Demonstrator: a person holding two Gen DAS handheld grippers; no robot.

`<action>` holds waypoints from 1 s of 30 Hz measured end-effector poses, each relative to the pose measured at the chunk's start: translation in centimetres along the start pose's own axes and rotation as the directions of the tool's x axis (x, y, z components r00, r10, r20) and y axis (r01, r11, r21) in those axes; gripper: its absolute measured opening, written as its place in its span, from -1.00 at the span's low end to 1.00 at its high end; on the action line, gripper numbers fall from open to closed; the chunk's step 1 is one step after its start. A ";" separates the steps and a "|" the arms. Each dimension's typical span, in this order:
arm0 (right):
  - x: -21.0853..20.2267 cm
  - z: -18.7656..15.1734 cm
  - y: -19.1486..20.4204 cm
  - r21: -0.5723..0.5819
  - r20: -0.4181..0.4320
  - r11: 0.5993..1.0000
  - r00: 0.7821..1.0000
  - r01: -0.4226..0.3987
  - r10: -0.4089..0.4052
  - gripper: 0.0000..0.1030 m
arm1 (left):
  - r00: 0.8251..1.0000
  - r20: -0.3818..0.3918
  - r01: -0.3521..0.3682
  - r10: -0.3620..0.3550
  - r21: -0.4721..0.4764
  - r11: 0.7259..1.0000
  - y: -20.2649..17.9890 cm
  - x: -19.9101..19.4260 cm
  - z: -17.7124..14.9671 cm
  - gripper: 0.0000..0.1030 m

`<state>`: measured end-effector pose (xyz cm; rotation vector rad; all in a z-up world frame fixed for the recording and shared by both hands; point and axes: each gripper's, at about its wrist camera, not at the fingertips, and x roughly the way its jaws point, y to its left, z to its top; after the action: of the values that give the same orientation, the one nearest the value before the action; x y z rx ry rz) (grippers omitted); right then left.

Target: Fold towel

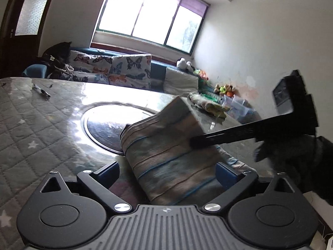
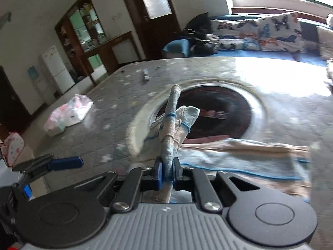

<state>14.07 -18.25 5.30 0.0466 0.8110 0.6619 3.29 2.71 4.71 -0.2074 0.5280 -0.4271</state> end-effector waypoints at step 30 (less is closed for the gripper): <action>-2.9 -3.3 -11.8 0.152 0.013 0.974 0.985 0.166 -0.170 -0.84 | 0.981 -0.196 0.018 0.003 0.105 0.994 -4.0 13.5 1.0 0.94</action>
<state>16.63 -30.04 1.59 0.1216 0.8289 0.4389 13.00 -6.82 0.81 -0.0652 0.6962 -0.4844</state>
